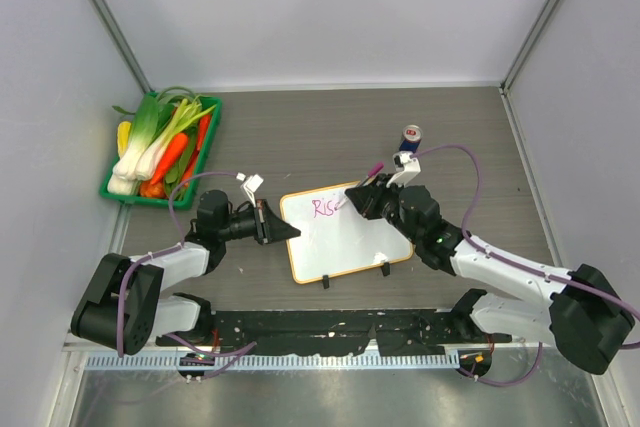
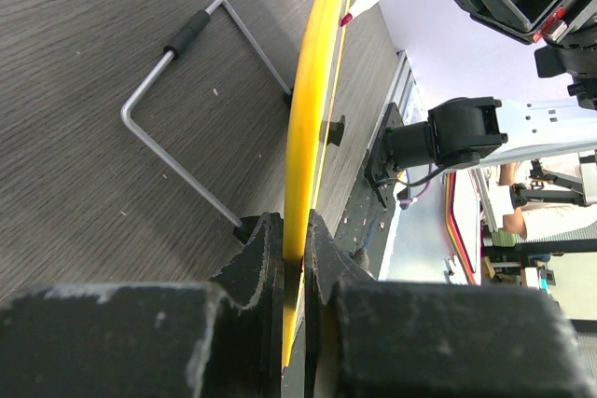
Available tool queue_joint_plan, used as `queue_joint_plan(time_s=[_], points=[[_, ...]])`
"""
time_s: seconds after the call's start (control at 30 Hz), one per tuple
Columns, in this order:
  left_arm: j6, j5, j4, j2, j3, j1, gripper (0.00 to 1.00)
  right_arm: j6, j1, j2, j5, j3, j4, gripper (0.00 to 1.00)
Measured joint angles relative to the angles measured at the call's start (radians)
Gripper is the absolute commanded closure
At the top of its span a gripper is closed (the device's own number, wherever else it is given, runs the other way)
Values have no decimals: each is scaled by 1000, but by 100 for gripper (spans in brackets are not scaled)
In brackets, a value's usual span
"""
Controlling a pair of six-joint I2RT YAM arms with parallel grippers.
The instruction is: Write a sentence on the whiteboard
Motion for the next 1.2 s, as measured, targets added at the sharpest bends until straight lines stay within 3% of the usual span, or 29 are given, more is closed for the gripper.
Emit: queue_joint_plan(time_s=[1.2], points=[[1, 1, 4, 0, 0, 0, 100, -39, 0, -110, 69, -10, -89, 99]])
